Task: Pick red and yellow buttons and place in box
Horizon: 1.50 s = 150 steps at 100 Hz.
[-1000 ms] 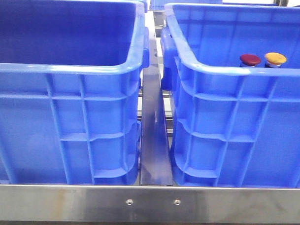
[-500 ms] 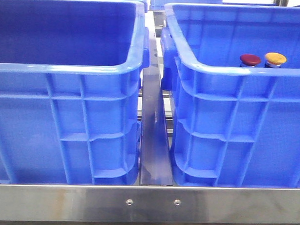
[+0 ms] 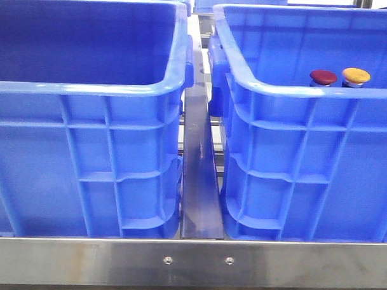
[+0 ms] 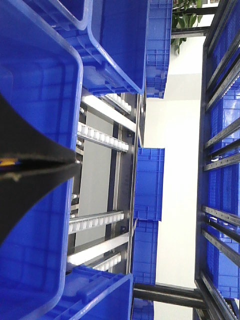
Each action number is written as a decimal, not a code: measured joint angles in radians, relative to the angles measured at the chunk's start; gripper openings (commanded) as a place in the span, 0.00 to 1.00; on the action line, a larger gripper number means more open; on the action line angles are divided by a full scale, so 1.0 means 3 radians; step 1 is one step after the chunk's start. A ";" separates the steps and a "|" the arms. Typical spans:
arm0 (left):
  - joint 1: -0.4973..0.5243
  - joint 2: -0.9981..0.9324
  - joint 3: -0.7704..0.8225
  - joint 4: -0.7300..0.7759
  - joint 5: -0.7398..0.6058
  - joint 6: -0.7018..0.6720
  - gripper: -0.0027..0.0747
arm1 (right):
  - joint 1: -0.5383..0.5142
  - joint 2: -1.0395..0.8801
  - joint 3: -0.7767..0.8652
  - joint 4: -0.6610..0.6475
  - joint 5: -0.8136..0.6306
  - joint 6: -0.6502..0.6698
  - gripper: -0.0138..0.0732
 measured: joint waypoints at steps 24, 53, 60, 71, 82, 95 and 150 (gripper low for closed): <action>0.0000 -0.0362 0.0707 0.0045 -0.0693 0.0000 0.01 | 0.0000 0.0000 0.0000 0.0000 0.0000 0.0000 0.08; 0.0000 -0.1072 0.1718 0.0365 -0.1375 -0.0328 0.01 | 0.0000 0.0000 0.0000 0.0000 0.0000 0.0000 0.08; 0.0000 -0.1246 0.1919 0.0375 -0.1387 -0.0349 0.01 | 0.0000 0.0000 0.0000 0.0000 0.0000 0.0000 0.08; 0.0000 -0.1510 0.2200 0.0382 -0.1394 -0.0353 0.01 | 0.0000 0.0000 0.0000 0.0000 0.0000 0.0000 0.08; 0.0000 -0.1738 0.2418 0.0382 -0.1394 -0.0361 0.01 | 0.0000 0.0000 0.0000 0.0000 0.0000 0.0000 0.08; 0.0000 -0.1859 0.2532 0.0382 -0.1368 -0.0368 0.01 | 0.0000 0.0000 0.0000 0.0000 0.0000 0.0000 0.08; 0.0000 -0.1859 0.2532 0.0382 -0.1556 -0.0381 0.01 | 0.0000 -0.0002 0.0000 0.0000 0.0000 0.0000 0.08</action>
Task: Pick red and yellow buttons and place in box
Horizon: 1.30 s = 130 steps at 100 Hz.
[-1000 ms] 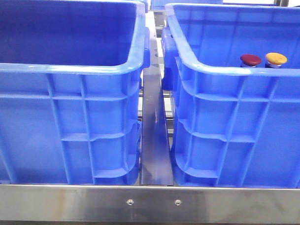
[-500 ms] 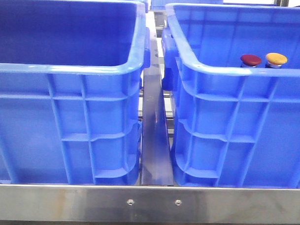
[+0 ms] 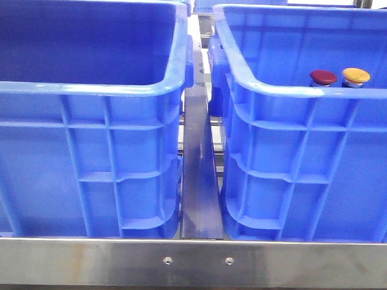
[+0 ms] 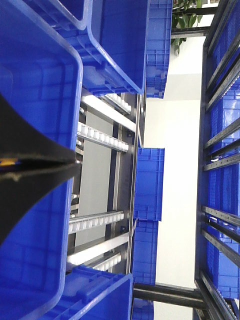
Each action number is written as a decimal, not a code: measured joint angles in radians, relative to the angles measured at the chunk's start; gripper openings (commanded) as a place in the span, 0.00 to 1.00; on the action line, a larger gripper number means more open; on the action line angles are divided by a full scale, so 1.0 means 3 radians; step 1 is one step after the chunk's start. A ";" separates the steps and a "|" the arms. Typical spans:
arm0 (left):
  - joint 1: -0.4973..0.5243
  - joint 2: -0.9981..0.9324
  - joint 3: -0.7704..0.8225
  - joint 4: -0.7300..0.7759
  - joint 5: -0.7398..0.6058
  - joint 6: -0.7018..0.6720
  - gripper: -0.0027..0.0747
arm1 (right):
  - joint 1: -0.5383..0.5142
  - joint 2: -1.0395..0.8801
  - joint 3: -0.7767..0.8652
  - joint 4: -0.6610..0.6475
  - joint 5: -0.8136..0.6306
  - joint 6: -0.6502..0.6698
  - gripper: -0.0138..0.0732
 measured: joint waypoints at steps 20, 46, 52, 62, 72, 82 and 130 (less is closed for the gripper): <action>0.0000 0.0000 0.0000 0.0000 -0.0002 -0.0005 0.01 | 0.0000 0.0000 0.0000 0.0000 0.0000 0.0000 0.08; 0.0000 0.0000 0.0000 0.0000 -0.0002 -0.0005 0.01 | 0.0000 0.0000 0.0000 0.0000 0.0000 0.0002 0.08; 0.0000 0.0000 0.0000 0.0000 -0.0002 -0.0005 0.01 | 0.0000 0.0000 0.0000 0.0000 0.0000 0.0002 0.08; 0.0000 0.0000 0.0000 0.0000 -0.0002 -0.0005 0.01 | 0.0000 0.0000 0.0000 0.0000 0.0000 0.0002 0.08; 0.0000 0.0000 0.0000 0.0000 -0.0002 -0.0005 0.01 | 0.0000 0.0000 0.0000 0.0000 0.0000 0.0002 0.08; 0.0000 0.0000 0.0000 0.0000 -0.0002 -0.0005 0.01 | 0.0000 0.0000 0.0000 0.0000 0.0000 0.0002 0.08; 0.0000 0.0000 0.0000 0.0000 -0.0008 -0.0005 0.01 | 0.0000 0.0000 0.0000 -0.0791 0.0180 0.0856 0.08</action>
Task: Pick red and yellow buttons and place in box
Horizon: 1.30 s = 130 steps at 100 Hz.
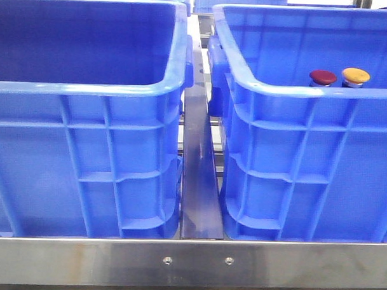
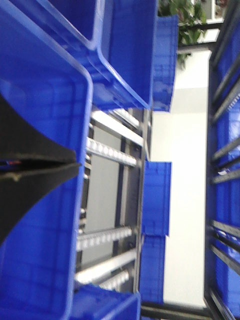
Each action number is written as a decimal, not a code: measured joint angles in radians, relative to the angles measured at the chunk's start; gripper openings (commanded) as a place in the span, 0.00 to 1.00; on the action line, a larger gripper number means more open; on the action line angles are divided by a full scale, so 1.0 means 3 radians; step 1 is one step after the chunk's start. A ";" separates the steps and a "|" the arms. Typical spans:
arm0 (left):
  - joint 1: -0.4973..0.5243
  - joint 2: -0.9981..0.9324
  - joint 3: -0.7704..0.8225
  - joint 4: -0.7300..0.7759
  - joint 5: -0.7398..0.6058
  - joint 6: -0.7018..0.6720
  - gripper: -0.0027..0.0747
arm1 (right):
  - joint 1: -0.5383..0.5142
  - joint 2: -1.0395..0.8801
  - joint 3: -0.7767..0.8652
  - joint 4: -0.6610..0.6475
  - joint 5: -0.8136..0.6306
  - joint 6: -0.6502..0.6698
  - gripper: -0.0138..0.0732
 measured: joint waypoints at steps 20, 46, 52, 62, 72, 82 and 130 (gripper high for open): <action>0.0000 0.0000 0.0000 0.0000 0.0000 0.0000 0.01 | 0.0000 -0.0020 -0.0012 -0.1605 0.0128 0.1682 0.08; 0.0000 0.0000 0.0000 0.0000 0.0000 0.0000 0.01 | 0.0092 -0.0083 -0.0012 -0.3438 0.0103 0.3602 0.08; 0.0000 0.0000 0.0000 0.0000 0.0000 0.0000 0.01 | 0.0170 -0.0120 -0.0012 -0.3803 0.0033 0.3944 0.08; 0.0000 0.0000 0.0000 0.0000 0.0000 0.0000 0.01 | 0.0349 -0.0153 0.0009 -0.4269 -0.0157 0.4357 0.08; 0.0000 0.0000 0.0000 0.0000 0.0000 0.0000 0.01 | 0.0492 -0.0166 0.0093 -0.4633 -0.0358 0.4680 0.08; 0.0000 0.0000 0.0000 0.0000 0.0000 0.0000 0.01 | 0.0555 -0.0244 0.0230 -0.4864 -0.0460 0.4932 0.08; 0.0000 0.0000 0.0000 0.0000 0.0000 -0.0002 0.01 | 0.0555 -0.1324 0.1281 -0.5016 -0.0846 0.5128 0.08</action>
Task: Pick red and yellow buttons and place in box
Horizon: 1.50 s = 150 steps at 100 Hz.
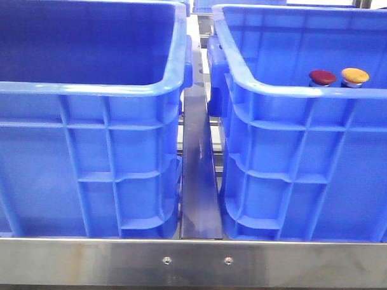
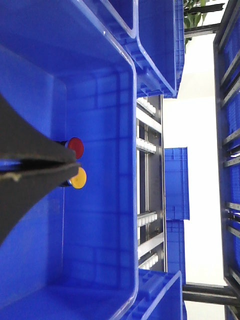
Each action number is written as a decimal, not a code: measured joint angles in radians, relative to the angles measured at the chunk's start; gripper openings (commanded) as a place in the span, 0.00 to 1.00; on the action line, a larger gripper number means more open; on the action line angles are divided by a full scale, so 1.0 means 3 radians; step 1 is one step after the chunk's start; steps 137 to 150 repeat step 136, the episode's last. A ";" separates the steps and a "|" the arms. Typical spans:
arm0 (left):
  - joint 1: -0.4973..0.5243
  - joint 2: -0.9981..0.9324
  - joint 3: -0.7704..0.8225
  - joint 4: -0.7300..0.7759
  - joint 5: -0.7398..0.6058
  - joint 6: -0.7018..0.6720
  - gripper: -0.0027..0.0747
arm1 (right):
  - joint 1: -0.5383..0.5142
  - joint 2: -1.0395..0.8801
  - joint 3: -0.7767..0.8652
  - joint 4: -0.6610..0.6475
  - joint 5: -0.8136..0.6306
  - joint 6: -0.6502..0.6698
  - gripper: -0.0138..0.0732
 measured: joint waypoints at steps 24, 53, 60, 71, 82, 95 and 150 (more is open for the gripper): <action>0.0000 0.0000 0.0000 0.0000 -0.0002 0.0000 0.01 | -0.0180 -0.0441 0.0433 0.0000 -0.0054 0.0000 0.08; 0.0000 0.0000 0.0000 0.0000 -0.0002 -0.0006 0.01 | -0.0238 -0.0449 0.0580 0.0000 -0.0147 0.0085 0.08; 0.0000 0.0000 0.0000 0.0000 -0.0002 -0.0006 0.01 | -0.0238 -0.0449 0.0580 0.0000 -0.0153 0.0109 0.08; 0.0000 0.0000 0.0000 0.0000 -0.0002 -0.0006 0.01 | -0.0238 -0.0449 0.0580 0.0000 -0.0154 0.0109 0.08; 0.0000 0.0000 0.0000 0.0000 -0.0002 -0.0006 0.01 | -0.0238 -0.0449 0.0580 0.0000 -0.0154 0.0113 0.08; 0.0000 0.0000 0.0000 0.0000 -0.0002 -0.0006 0.01 | -0.0238 -0.0449 0.0580 0.0000 -0.0154 0.0113 0.08; 0.0000 0.0000 0.0000 0.0000 -0.0002 -0.0006 0.01 | -0.0238 -0.0449 0.0580 0.0000 -0.0160 0.0116 0.08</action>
